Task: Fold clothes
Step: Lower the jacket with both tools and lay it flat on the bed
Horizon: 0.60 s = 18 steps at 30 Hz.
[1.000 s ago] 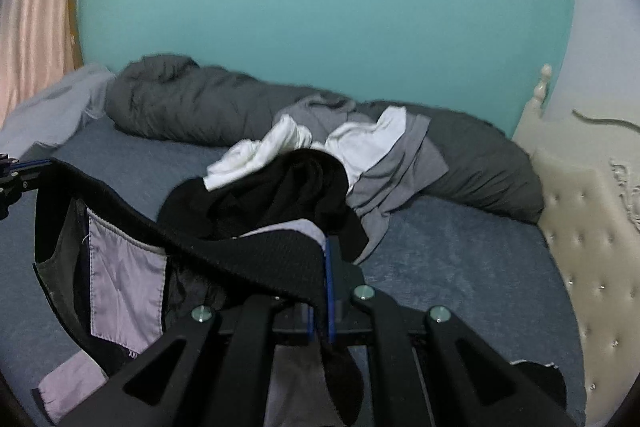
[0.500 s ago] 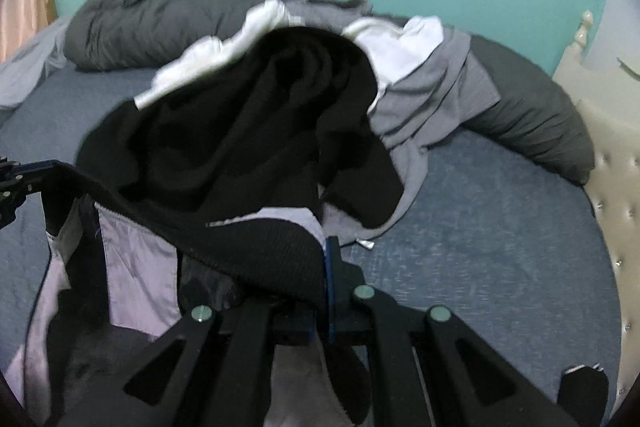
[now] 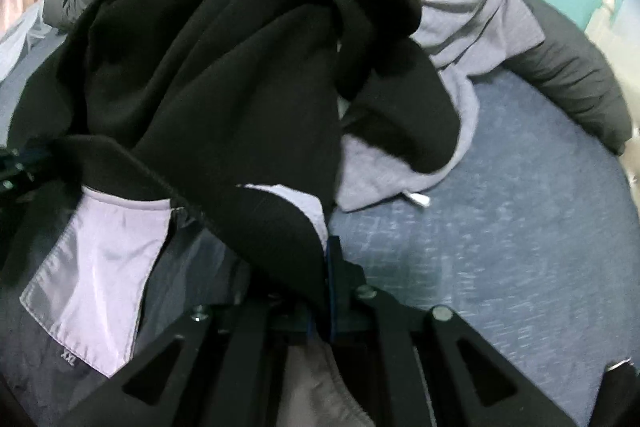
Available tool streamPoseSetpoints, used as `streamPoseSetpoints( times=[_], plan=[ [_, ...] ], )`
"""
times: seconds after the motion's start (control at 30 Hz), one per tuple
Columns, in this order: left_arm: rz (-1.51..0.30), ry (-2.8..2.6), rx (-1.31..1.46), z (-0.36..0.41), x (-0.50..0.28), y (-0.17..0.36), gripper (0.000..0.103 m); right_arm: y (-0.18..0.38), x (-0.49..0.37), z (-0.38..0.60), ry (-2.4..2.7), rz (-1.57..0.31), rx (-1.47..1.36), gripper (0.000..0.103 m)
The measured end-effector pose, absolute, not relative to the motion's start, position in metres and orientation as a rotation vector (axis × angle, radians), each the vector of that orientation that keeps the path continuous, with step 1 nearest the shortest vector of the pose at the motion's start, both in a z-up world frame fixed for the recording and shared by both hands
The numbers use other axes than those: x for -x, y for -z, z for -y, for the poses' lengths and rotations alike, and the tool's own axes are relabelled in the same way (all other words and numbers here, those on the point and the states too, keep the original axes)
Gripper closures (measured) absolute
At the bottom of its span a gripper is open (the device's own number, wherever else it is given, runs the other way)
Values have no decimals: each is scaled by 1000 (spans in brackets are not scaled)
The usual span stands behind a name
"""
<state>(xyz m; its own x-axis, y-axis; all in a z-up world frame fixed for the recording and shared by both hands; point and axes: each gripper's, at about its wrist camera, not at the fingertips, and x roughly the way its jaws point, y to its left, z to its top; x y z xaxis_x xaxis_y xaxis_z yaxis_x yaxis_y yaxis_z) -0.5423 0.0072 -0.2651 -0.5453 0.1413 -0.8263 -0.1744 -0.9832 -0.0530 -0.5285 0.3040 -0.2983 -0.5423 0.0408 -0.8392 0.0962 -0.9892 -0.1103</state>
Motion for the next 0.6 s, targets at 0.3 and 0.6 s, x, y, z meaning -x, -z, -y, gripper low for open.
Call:
streamPoseSetpoints(
  times=[0.3, 0.6],
  plan=[
    [200, -2689, 1249, 29, 493, 208, 17, 229, 474, -333, 2752, 210, -1199, 24],
    [233, -2715, 1149, 57, 376, 180, 17, 211, 360, -354, 2790, 568, -1044, 24]
  ],
)
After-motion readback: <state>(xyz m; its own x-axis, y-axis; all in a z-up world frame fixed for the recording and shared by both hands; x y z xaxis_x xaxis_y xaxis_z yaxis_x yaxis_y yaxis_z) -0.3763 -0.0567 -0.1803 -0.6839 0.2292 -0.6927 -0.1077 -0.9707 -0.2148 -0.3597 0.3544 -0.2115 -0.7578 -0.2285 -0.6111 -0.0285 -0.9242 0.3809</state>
